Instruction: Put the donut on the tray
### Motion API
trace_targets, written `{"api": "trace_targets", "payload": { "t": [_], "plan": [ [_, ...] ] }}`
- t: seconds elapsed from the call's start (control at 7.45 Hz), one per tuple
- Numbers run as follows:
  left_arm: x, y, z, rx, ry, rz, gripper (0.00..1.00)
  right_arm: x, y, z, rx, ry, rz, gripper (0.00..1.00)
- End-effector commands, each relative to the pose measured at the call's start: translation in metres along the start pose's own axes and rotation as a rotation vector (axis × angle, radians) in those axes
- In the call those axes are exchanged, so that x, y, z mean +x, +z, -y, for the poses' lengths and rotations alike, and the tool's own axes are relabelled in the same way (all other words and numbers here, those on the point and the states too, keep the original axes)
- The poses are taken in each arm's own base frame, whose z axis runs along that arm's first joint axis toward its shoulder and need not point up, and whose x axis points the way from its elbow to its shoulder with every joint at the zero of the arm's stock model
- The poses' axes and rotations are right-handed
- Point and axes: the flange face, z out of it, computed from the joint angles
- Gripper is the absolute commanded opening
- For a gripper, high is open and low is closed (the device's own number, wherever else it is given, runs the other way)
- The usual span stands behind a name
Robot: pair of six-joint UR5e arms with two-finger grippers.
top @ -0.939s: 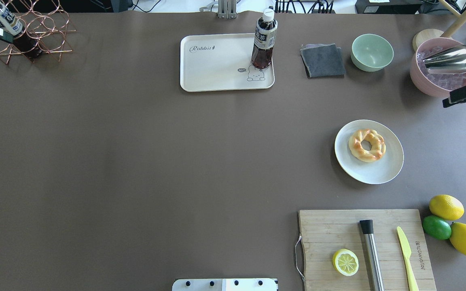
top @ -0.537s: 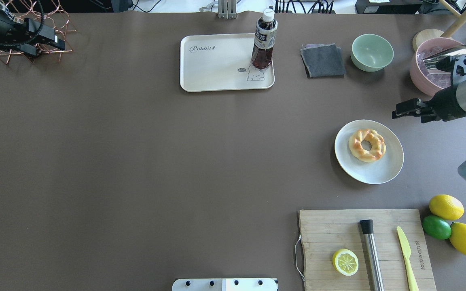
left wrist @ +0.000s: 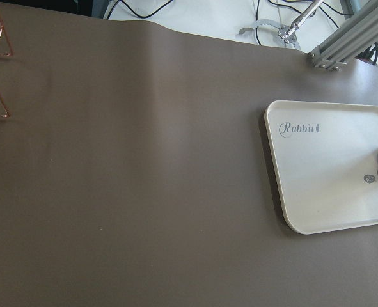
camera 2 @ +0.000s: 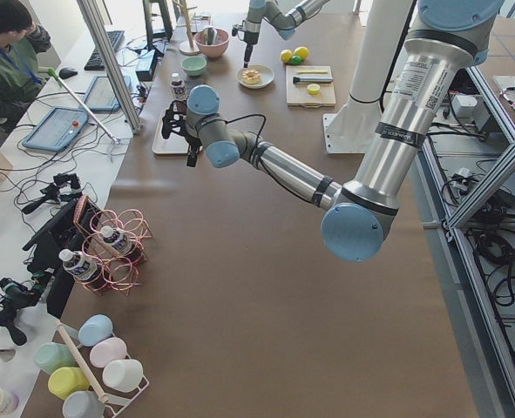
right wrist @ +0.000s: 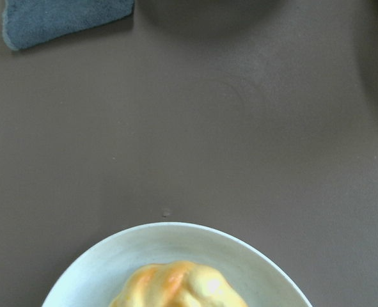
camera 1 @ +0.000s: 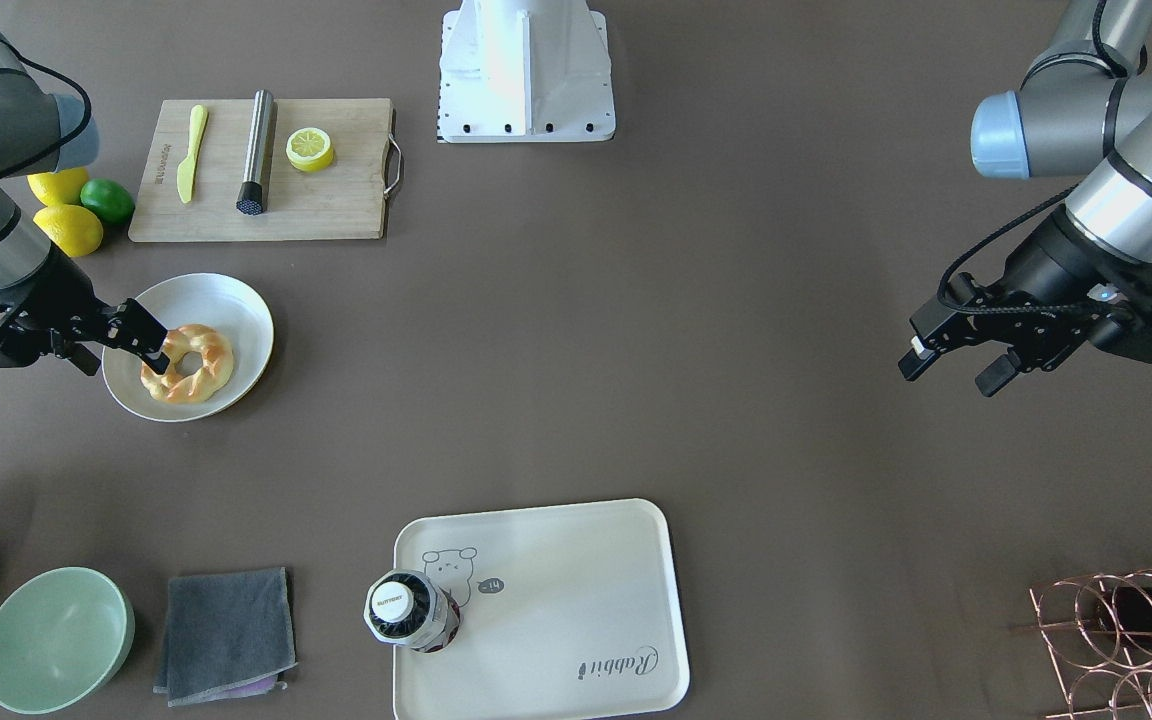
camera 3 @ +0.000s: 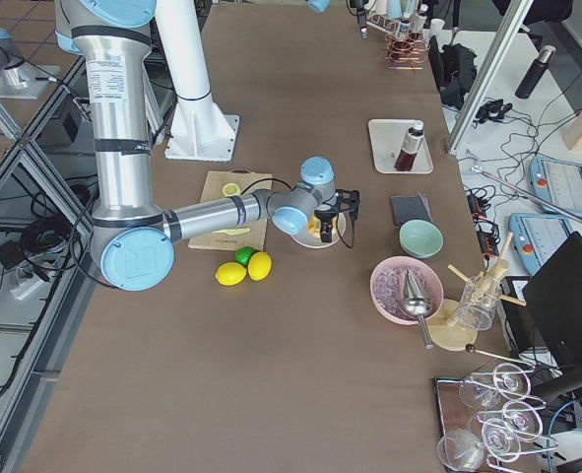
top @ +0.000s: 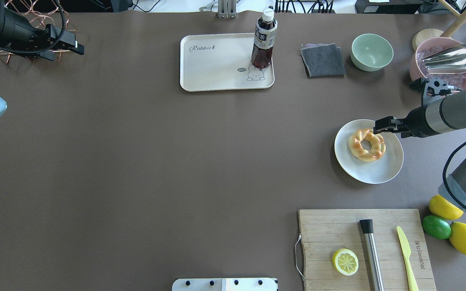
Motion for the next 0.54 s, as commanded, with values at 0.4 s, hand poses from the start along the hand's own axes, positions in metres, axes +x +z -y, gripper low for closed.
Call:
{"api": "trace_targets", "payload": {
  "t": [0.4],
  "plan": [
    [0.004,-0.001,0.000,0.004,0.004,-0.004,0.99,0.077,0.010,-0.036,0.004,-0.019,0.004,0.70]
  ]
}}
